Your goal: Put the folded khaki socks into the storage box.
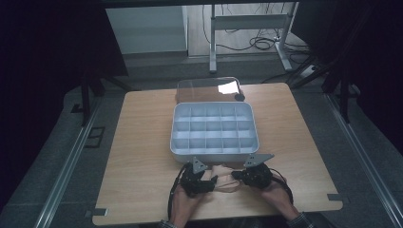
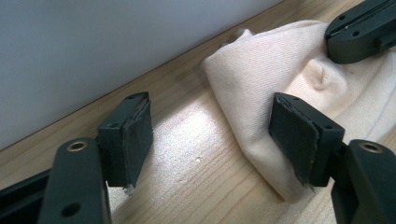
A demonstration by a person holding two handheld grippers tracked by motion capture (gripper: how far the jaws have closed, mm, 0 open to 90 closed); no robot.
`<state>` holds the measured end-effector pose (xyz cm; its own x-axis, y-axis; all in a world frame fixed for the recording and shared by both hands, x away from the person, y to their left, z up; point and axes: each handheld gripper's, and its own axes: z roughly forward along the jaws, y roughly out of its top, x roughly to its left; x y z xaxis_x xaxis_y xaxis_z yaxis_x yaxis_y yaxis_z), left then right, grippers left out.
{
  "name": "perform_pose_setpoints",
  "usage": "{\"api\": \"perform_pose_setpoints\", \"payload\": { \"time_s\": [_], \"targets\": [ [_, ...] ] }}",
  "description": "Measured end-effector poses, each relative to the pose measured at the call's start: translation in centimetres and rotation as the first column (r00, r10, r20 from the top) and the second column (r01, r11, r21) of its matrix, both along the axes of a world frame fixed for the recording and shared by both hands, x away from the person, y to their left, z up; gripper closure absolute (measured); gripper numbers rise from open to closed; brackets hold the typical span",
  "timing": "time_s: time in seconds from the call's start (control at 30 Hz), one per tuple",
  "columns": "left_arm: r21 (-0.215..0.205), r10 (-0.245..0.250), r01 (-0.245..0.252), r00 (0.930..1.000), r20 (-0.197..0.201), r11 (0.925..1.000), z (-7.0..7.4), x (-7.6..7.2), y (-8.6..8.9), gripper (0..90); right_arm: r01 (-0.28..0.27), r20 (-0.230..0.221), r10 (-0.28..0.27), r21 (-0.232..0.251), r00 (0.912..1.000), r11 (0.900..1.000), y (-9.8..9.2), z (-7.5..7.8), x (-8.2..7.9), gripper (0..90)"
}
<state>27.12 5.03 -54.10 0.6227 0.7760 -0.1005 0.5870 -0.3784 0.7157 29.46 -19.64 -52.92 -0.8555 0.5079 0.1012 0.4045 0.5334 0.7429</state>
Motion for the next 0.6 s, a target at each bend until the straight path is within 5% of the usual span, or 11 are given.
{"api": "perform_pose_setpoints", "payload": {
  "time_s": [0.13,0.37,0.43,0.5,0.6],
  "targets": [
    [-0.054,0.012,-0.013,0.9999,-0.008,0.9985,0.1,-0.3,0.5,33.8,-0.008,0.022,0.009,-0.016,0.9997,1.0,0.3,-0.2,-0.2,89.9],
    [-0.142,-0.011,-0.001,0.9968,-0.079,0.9898,-0.1,-0.2,0.9,48.4,-0.012,0.019,0.012,0.003,0.9997,1.0,0.2,-0.5,-0.2,90.0],
    [-0.121,-0.026,0.017,0.9973,-0.069,0.9925,0.0,-0.2,0.3,50.6,-0.014,0.025,0.014,0.001,0.9996,1.0,0.3,-0.5,-0.3,90.0],
    [-0.054,-0.028,0.025,0.9978,-0.061,0.9982,0.3,-0.3,-0.6,51.2,-0.013,0.03,0.013,-0.001,0.9995,1.0,0.3,-0.5,-0.4,90.0],
    [-0.044,-0.021,0.018,0.9973,-0.071,0.9989,0.5,-0.1,-1.0,51.3,-0.014,0.039,0.014,-0.005,0.9991,1.0,0.3,-0.6,-0.4,90.0]
  ]
}}
